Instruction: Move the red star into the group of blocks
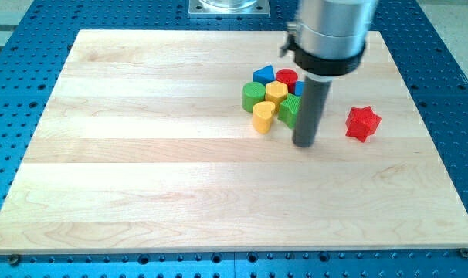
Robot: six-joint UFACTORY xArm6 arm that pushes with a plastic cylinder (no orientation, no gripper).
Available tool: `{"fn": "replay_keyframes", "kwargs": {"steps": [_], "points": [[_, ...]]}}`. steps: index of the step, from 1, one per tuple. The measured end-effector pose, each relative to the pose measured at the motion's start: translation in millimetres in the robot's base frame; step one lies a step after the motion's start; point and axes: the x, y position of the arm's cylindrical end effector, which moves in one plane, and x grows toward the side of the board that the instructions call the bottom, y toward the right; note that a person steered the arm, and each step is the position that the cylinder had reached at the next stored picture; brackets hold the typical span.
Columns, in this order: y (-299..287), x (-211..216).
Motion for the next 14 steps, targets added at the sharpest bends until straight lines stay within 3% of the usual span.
{"fn": "replay_keyframes", "kwargs": {"steps": [2,3,4,5,6,7,8,10,11,12,14], "points": [[164,20],[153,-37],[60,-13],[-42,40],[-47,57],[41,30],[-6,14],[-28,-24],[-20,31],[-47,24],[-28,-2]]}}
